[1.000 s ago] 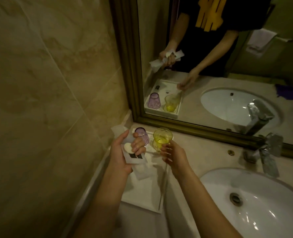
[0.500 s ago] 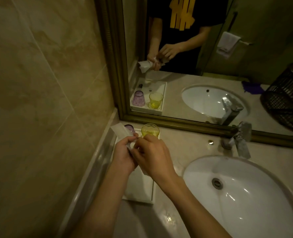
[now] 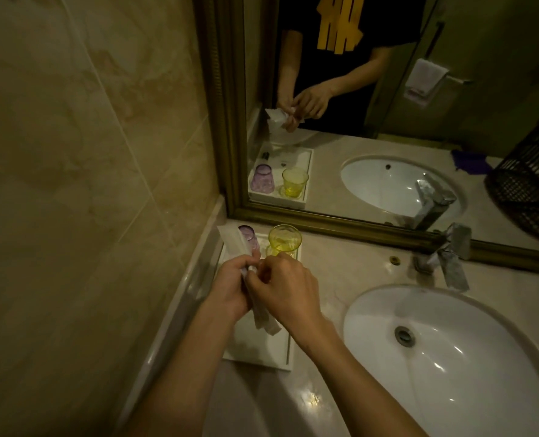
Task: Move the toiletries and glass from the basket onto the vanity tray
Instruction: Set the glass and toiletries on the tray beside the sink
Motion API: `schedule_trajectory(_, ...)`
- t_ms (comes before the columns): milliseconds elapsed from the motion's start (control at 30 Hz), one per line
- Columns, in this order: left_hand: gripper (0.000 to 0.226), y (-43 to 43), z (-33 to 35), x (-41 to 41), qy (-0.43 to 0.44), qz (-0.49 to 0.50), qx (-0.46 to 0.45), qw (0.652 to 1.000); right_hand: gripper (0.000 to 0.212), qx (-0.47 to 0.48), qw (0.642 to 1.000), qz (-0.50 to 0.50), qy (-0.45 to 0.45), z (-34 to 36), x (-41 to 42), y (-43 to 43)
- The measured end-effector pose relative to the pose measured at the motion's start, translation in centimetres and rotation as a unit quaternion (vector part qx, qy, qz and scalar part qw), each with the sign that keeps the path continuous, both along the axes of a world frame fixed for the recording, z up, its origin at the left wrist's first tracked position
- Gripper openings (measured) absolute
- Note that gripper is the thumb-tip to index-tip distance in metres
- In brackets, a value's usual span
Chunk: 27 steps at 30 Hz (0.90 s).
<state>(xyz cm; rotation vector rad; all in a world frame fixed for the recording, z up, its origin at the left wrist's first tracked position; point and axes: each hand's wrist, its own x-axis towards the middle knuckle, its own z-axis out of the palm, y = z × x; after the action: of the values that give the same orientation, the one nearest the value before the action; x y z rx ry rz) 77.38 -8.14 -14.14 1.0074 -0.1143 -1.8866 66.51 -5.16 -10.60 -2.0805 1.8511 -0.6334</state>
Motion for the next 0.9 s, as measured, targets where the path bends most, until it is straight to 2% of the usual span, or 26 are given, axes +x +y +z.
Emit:
schedule_trajectory(233,0.004,-0.6,-0.1,0.5,0.02,0.007,-0.011,1.0,0.035,0.045,0.992,-0.068,-0.093,0.4,-1.2,-0.4)
schedule_trajectory(367,0.008,-1.4,-0.8,2.0,0.062,0.047,-0.015,0.997,0.019,0.114,0.969,-0.106,-0.191,-1.7,-4.6,-0.1)
schedule_trajectory(500,0.005,-2.0,-1.1,3.1,0.091,0.057,-0.06,0.992,0.021,0.32,0.939,-0.037,-0.124,-7.0,-6.4,1.8)
schedule_trajectory(567,0.007,-2.3,-1.0,3.1,0.104,0.064,-0.07,0.99,0.024,0.355,0.931,-0.017,-0.078,-9.8,-5.8,2.9)
schedule_trajectory(700,0.021,-2.4,0.0,3.0,0.109,0.076,-0.056,0.99,0.028,0.319,0.946,0.004,0.059,-13.2,-4.6,4.4)
schedule_trajectory(767,0.024,-2.2,0.3,2.8,0.09,0.085,-0.038,0.992,0.025,0.283,0.954,0.008,0.095,-13.8,-4.5,4.8)
schedule_trajectory(833,0.023,-2.1,0.6,2.5,0.061,0.079,-0.016,0.995,0.023,0.246,0.966,-0.003,0.084,-13.6,-4.9,5.0)
schedule_trajectory(900,0.023,-2.2,0.6,2.3,0.014,0.067,0.018,0.997,0.022,0.223,0.974,-0.026,0.029,-12.9,-5.5,5.2)
